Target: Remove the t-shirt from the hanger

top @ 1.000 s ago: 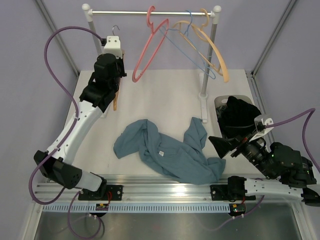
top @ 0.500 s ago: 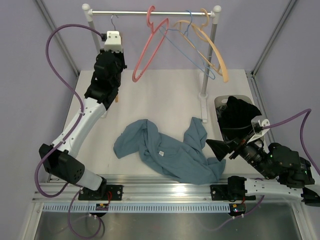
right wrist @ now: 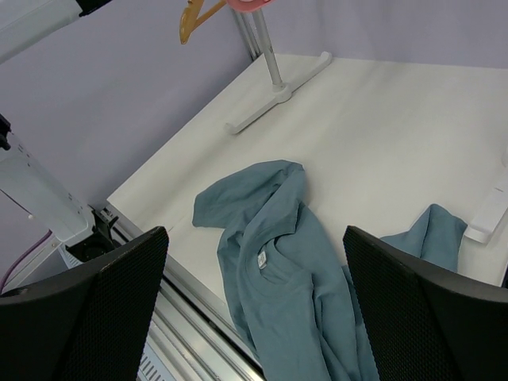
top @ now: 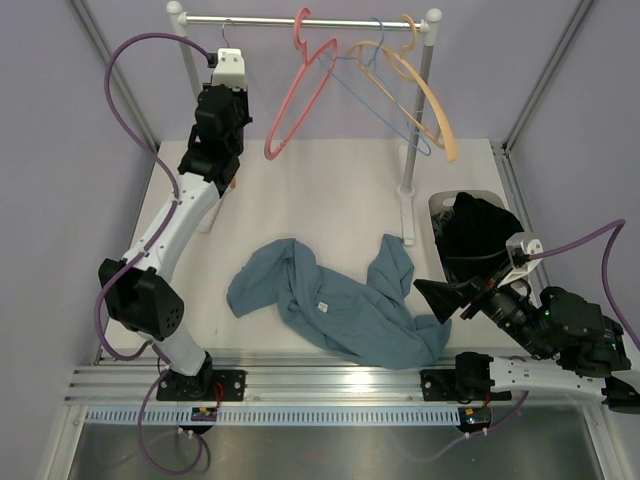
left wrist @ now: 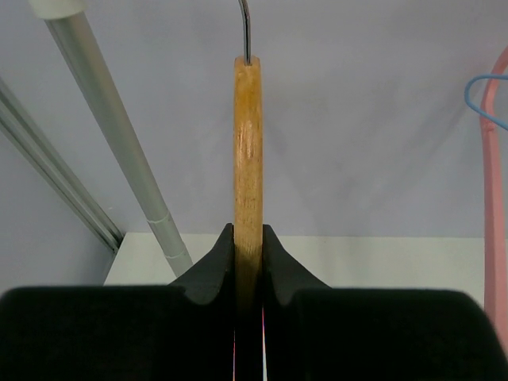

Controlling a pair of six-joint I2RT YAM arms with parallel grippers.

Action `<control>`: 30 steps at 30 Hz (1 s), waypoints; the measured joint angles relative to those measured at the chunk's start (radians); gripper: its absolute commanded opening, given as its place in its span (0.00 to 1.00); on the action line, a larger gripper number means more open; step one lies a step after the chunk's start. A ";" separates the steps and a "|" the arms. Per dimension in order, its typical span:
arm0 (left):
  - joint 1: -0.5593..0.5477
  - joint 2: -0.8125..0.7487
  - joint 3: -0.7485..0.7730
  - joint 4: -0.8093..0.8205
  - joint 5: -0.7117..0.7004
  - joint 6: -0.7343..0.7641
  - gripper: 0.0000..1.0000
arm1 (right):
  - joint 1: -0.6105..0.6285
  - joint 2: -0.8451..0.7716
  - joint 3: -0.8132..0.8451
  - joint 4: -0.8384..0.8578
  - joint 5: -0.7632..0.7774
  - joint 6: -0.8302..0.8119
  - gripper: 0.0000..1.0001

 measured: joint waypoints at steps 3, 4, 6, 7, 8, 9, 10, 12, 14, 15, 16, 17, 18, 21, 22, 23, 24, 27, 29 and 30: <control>0.004 0.018 0.000 0.005 0.003 0.000 0.00 | 0.000 0.000 0.000 0.000 0.000 0.000 1.00; 0.004 0.024 0.000 0.006 0.003 0.001 0.00 | 0.000 0.000 0.000 0.000 0.000 0.000 0.99; 0.005 0.030 -0.001 0.008 0.003 0.002 0.00 | 0.000 0.001 0.000 0.000 0.000 0.000 1.00; 0.006 0.031 -0.004 0.013 0.004 0.004 0.00 | 0.000 0.002 0.000 0.000 0.000 0.000 0.99; 0.006 0.031 -0.012 0.023 0.004 0.005 0.00 | 0.000 0.002 0.000 0.000 0.000 0.000 0.99; 0.006 0.025 -0.036 0.056 0.009 0.006 0.00 | 0.000 0.003 0.000 0.000 0.000 0.000 1.00; 0.007 0.013 -0.071 0.088 0.015 0.006 0.00 | 0.000 0.004 0.000 0.001 0.000 0.000 0.99; 0.009 -0.007 -0.130 0.118 0.025 0.005 0.00 | 0.000 0.005 0.000 0.001 0.000 0.000 1.00; 0.011 -0.033 -0.188 0.137 0.036 0.005 0.00 | 0.000 0.006 0.000 0.001 -0.002 0.000 1.00; 0.011 -0.045 -0.200 0.137 0.040 0.004 0.00 | 0.000 0.006 0.000 0.001 -0.004 0.000 0.99; 0.011 -0.052 -0.204 0.137 0.044 0.004 0.00 | 0.000 0.006 0.000 0.001 -0.005 0.000 0.99; 0.011 -0.061 -0.204 0.140 0.048 0.004 0.00 | 0.000 0.006 0.000 0.001 -0.006 0.000 0.99; 0.011 -0.072 -0.204 0.143 0.051 0.003 0.00 | 0.000 0.006 0.000 0.001 -0.006 0.000 1.00; 0.011 -0.108 -0.192 0.146 0.051 0.003 0.00 | 0.000 0.006 0.000 0.001 -0.007 0.000 1.00; 0.011 -0.114 -0.184 0.148 0.051 0.004 0.00 | 0.000 0.006 0.000 0.001 -0.007 0.000 1.00; 0.011 -0.119 -0.172 0.153 0.051 0.004 0.00 | 0.000 0.005 0.000 0.001 -0.007 0.000 0.99; 0.011 -0.120 -0.161 0.159 0.051 0.004 0.00 | 0.000 0.005 -0.001 0.002 -0.007 0.000 0.99; 0.011 -0.119 -0.114 0.151 0.051 0.007 0.00 | 0.000 0.000 -0.002 0.002 -0.007 0.000 1.00; 0.012 -0.110 -0.059 0.130 0.052 0.012 0.00 | 0.000 -0.002 -0.002 0.002 -0.007 0.000 1.00; 0.013 -0.101 -0.032 0.127 0.053 0.016 0.00 | 0.000 -0.002 -0.002 0.003 -0.007 0.000 0.99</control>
